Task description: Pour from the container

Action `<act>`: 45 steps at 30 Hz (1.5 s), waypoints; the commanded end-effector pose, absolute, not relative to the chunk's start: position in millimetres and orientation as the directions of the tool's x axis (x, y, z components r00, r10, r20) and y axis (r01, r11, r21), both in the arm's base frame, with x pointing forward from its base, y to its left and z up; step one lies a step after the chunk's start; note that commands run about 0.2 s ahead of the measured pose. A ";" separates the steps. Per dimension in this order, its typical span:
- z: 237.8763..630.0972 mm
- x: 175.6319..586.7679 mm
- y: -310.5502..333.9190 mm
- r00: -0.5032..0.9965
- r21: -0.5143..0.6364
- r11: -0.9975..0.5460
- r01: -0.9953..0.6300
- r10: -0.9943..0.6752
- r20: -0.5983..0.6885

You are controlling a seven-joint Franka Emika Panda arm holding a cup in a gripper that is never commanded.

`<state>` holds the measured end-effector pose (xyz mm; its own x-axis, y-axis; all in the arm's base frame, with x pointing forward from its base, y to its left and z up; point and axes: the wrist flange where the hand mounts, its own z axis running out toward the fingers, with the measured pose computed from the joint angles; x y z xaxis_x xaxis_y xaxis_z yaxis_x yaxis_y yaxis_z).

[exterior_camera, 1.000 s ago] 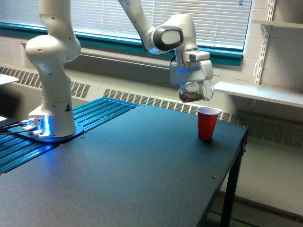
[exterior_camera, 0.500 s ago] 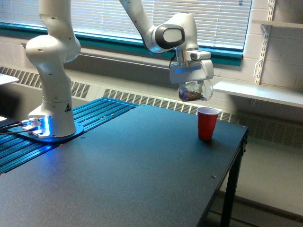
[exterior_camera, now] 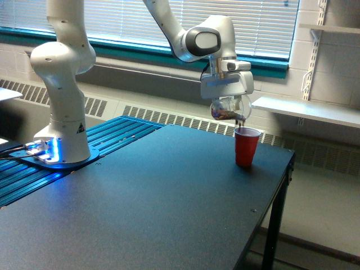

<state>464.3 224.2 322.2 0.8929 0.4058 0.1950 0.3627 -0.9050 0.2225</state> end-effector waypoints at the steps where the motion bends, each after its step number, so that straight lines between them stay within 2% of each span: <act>1: 331.3 464.7 231.2 0.875 0.245 -0.884 0.397 0.445 0.190; 45: 335.5 473.0 237.9 0.888 0.310 -0.870 0.383 0.439 0.137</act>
<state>471.1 233.7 332.3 0.8848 0.4456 0.1366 0.3921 -0.8701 0.2987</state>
